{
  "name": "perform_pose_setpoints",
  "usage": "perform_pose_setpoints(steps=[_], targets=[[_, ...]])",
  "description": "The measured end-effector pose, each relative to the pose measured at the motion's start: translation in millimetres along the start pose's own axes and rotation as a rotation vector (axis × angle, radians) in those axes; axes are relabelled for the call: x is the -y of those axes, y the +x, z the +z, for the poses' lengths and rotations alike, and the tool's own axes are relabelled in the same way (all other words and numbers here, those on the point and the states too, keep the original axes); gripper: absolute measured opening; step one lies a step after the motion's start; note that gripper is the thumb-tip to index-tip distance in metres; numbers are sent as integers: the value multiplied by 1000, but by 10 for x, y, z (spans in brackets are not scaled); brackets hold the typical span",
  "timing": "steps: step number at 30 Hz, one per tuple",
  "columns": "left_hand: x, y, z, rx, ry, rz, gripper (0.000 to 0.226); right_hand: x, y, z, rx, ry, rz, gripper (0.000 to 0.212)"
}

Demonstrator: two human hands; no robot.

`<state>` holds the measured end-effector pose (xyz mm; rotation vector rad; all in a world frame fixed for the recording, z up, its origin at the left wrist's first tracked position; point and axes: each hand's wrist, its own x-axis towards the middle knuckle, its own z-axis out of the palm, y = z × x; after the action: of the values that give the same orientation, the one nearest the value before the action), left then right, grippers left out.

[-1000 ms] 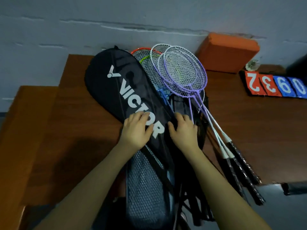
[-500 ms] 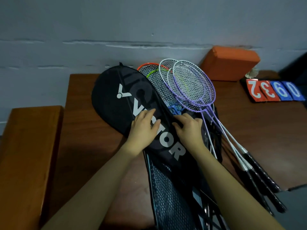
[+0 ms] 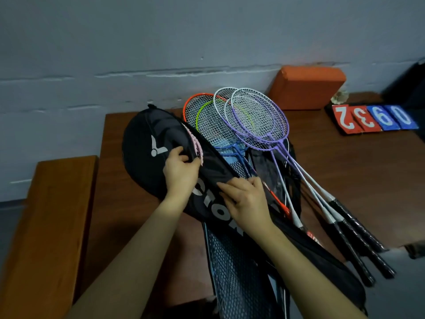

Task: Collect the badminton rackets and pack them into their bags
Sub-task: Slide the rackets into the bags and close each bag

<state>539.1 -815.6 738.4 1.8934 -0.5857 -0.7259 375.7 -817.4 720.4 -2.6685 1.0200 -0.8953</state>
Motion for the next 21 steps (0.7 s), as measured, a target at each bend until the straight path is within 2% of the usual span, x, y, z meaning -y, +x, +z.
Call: perform_pose_setpoints(steps=[4, 7, 12, 15, 17, 21], targets=[[55, -253, -137, -7, -250, -40, 52, 46, -59, -107, 156, 254, 163, 21], [109, -448, -308, 10, -337, -12, 47, 59, -28, -148, 166, 429, 265, 32], [308, -863, -594, 46, -327, 51, 47, 90, -30, -93, 157, 251, 390, 51], [388, -995, -681, 71, -339, 88, 46, 128, -4, -12, 211, 189, 426, 53], [427, -999, -700, 79, -360, 93, 46, 151, -4, 52, 239, 223, 417, 48], [469, -935, -749, 88, -332, 104, 46, 292, 22, 84, 104, 334, 322, 30]])
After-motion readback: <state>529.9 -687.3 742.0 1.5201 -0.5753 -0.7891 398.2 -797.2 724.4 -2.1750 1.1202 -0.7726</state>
